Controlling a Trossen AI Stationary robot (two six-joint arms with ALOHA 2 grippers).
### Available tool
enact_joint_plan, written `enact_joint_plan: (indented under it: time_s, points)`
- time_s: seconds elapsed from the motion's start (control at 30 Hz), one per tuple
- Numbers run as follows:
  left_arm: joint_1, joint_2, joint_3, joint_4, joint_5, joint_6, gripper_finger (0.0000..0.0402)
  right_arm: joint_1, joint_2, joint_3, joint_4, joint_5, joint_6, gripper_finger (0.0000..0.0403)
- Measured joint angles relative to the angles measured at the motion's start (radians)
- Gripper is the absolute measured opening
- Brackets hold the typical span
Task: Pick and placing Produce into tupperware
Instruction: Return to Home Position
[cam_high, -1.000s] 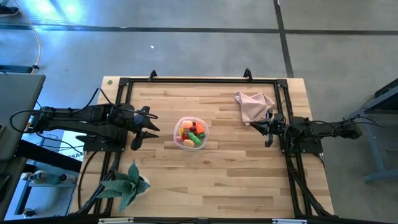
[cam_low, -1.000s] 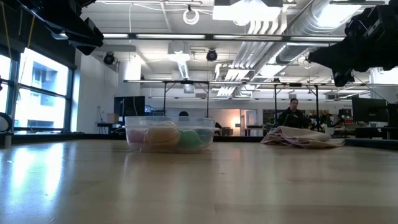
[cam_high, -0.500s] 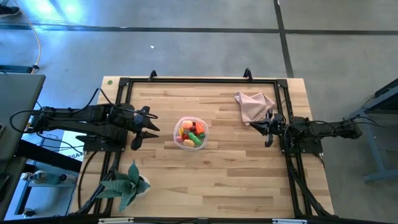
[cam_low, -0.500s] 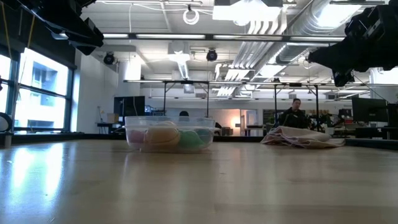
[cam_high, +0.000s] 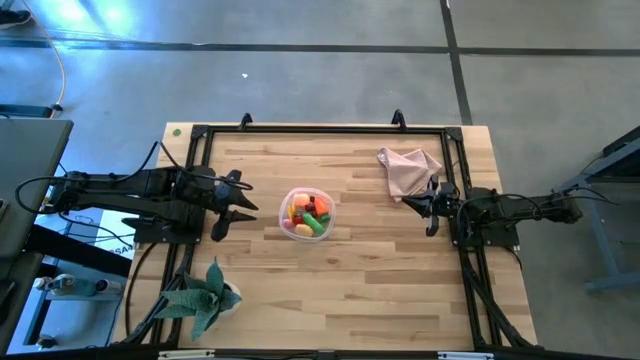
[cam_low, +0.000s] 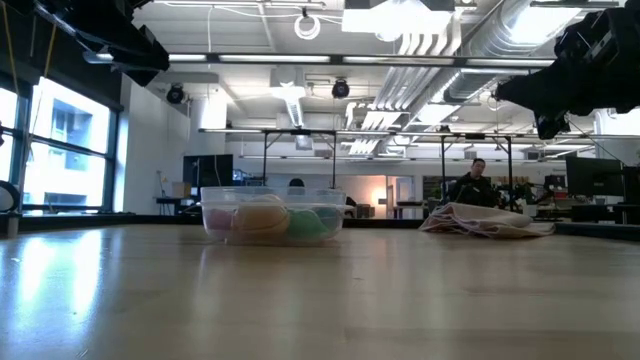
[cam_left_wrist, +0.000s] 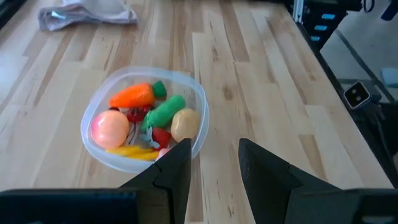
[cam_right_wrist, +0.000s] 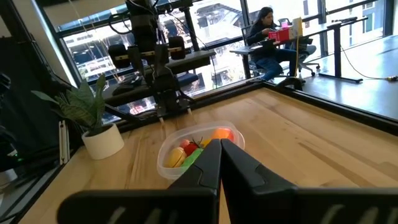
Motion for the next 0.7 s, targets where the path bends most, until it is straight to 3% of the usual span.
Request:
enact_joint_plan:
  time_s: [0.3, 0.5, 0.7]
  points:
    - [0.000, 0.001, 0.000, 0.163, 0.000, 0.000, 0.0122, 0.000, 0.000, 0.000, 0.000, 0.000, 0.000, 0.0000]
    - [0.001, 0.020, 0.043, 0.357, -0.008, 0.009, 0.0122, 0.000, 0.000, 0.000, 0.000, 0.000, 0.000, 0.0000]
    - [0.001, -0.078, 0.319, 0.075, -0.029, 0.096, 0.0122, 0.000, 0.000, 0.000, 0.000, 0.000, 0.000, 0.0000]
